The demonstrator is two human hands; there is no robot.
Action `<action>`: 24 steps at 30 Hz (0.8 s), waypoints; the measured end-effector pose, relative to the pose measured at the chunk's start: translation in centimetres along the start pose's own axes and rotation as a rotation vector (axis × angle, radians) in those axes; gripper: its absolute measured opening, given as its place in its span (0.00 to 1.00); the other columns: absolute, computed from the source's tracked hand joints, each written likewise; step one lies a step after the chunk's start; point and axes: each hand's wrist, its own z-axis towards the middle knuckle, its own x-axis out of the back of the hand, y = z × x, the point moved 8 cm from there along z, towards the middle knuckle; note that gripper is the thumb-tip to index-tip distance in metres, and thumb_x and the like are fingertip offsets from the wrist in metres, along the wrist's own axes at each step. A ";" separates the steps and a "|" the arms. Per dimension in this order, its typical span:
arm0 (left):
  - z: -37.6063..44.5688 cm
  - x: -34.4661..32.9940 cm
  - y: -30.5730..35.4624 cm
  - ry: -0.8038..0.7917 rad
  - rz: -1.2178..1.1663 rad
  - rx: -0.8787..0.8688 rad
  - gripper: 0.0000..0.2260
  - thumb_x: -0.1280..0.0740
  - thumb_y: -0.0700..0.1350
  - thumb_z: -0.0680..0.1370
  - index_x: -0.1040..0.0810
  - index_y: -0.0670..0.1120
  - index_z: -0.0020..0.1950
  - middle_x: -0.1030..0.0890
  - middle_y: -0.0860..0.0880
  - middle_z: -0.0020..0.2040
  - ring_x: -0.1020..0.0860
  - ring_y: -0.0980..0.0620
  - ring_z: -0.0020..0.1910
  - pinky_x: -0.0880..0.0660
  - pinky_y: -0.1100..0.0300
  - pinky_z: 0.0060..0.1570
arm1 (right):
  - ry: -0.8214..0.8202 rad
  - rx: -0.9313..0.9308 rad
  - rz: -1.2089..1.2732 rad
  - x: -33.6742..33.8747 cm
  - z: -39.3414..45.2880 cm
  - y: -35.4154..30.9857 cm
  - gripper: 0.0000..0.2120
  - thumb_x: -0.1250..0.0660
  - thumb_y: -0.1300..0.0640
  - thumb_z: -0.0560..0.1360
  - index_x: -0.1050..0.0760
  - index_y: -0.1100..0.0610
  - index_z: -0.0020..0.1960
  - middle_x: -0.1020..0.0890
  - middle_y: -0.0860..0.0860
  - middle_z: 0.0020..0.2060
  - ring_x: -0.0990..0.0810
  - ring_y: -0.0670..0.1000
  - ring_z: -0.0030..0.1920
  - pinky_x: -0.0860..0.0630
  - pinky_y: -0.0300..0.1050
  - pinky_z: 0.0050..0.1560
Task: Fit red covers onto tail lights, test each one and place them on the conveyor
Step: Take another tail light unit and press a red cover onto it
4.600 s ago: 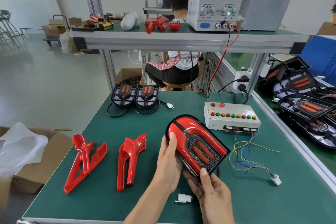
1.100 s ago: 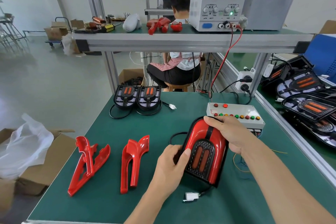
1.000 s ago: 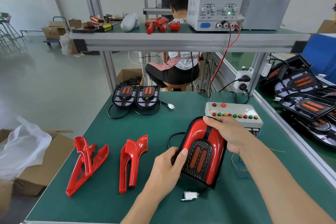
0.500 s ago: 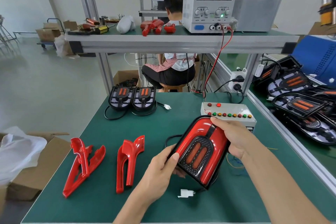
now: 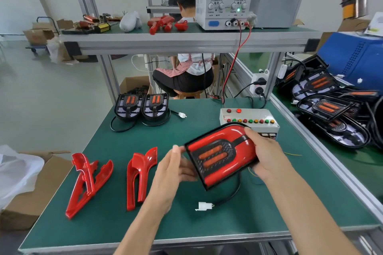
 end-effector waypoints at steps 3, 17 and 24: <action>-1.1 0.9 0.3 0.046 0.307 -0.083 0.11 0.41 0.45 0.86 0.21 0.49 0.49 0.17 0.46 0.39 0.20 0.53 0.36 0.24 0.59 0.36 | 0.072 -0.051 0.192 1.7 -0.6 0.8 0.05 0.30 0.57 0.80 0.20 0.58 0.51 0.13 0.54 0.36 0.14 0.51 0.32 0.18 0.48 0.31; -10.1 -4.5 -1.6 -0.082 1.078 -0.395 0.21 0.13 0.49 0.51 0.20 0.53 0.36 0.27 0.59 0.26 0.28 0.58 0.22 0.33 0.68 0.19 | 0.071 -0.192 0.000 0.4 -0.7 7.6 0.08 0.34 0.58 0.82 0.22 0.63 0.48 0.16 0.57 0.33 0.18 0.56 0.32 0.20 0.49 0.36; -11.0 -6.5 -1.5 -0.006 1.273 -0.391 0.20 0.15 0.48 0.45 0.24 0.52 0.26 0.31 0.55 0.20 0.33 0.53 0.14 0.39 0.64 0.12 | -0.102 -0.168 -0.318 -0.9 1.3 7.2 0.16 0.31 0.51 0.80 0.18 0.65 0.51 0.13 0.60 0.42 0.15 0.58 0.42 0.19 0.56 0.57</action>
